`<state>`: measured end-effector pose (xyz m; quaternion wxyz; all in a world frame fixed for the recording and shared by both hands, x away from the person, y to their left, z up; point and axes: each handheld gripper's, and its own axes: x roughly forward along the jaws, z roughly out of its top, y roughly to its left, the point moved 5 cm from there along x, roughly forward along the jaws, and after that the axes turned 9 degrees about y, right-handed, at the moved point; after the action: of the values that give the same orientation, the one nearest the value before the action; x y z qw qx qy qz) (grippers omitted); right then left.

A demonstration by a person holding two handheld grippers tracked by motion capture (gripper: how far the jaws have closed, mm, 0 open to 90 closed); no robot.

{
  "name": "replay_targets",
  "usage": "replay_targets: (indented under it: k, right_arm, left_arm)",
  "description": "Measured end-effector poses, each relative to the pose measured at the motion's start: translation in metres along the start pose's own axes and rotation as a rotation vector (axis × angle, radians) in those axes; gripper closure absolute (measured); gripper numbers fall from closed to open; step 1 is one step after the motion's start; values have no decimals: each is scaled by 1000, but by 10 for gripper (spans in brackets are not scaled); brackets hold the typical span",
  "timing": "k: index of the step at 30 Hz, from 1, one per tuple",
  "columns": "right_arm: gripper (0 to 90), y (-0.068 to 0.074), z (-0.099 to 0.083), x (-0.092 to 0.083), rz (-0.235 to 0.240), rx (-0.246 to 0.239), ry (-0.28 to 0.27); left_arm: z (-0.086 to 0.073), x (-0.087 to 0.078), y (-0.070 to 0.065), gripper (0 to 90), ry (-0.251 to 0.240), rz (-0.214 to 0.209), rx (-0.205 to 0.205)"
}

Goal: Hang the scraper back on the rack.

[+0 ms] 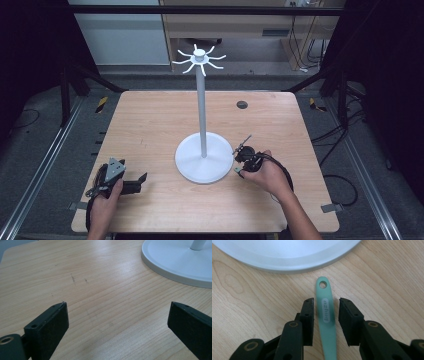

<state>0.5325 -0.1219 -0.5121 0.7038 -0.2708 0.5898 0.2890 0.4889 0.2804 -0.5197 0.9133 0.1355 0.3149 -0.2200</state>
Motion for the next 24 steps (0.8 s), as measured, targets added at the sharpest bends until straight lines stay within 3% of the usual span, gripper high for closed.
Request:
replay_targets:
  k: [3,4,6,17,20,22,24]
  right_arm:
    - [673,0,0,1,0,9,8]
    - [675,-1,0,2,0,-8,7]
    - [683,-1,1,2,-2,10,15]
    - [723,1,6,5,-10,-21,32]
    - [726,2,7,4,-25,-33,40]
    - [729,4,7,4,-34,-16,44]
    - [742,5,5,4,-60,-45,30]
  left_arm:
    - [0,0,0,31,0,2,2]
    - [0,0,-1,31,1,2,5]
    - [0,0,-2,31,3,3,6]
    - [-1,-1,-2,31,1,3,7]
    - [0,-1,-3,31,2,3,13]
    - [0,-1,-3,31,2,2,9]
    - [0,-1,-3,31,3,2,10]
